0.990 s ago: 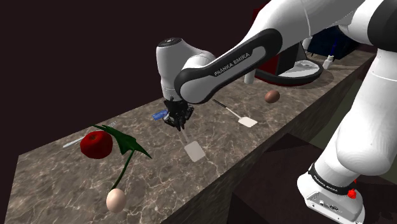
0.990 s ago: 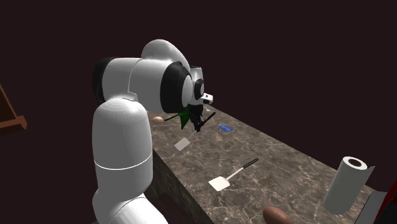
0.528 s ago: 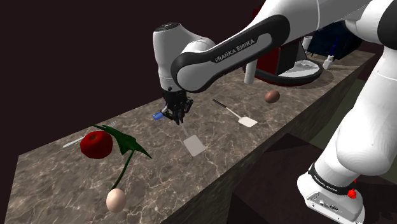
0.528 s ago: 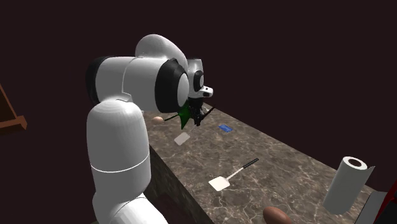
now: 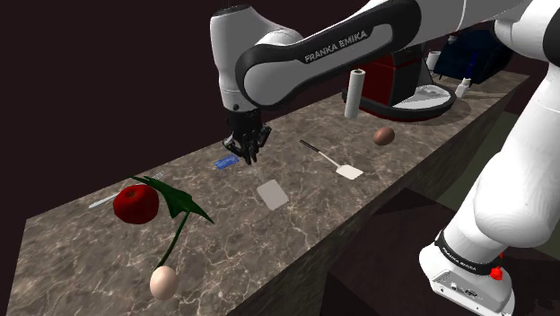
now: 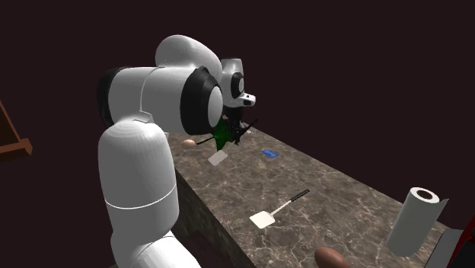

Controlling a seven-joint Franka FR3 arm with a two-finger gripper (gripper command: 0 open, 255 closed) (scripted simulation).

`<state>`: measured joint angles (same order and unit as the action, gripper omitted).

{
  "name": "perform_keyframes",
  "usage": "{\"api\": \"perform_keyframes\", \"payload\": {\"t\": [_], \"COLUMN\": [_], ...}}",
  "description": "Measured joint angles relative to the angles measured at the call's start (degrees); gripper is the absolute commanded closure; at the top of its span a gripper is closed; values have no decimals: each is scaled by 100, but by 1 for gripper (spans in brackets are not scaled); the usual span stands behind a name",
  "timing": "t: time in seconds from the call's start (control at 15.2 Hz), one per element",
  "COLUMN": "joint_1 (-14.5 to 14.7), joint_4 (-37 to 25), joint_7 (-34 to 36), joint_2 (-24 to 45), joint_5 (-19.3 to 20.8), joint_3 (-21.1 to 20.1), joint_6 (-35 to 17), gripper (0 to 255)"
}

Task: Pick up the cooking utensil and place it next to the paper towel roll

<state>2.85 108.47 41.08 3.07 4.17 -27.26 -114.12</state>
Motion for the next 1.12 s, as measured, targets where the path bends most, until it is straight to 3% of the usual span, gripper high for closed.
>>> {"api": "perform_keyframes", "payload": {"t": [1.12], "joint_1": [5], "joint_4": [-1240], "joint_7": [-85], "joint_2": [-68], "joint_5": [-60], "joint_3": [-9], "joint_6": [1298], "gripper": [255]}}
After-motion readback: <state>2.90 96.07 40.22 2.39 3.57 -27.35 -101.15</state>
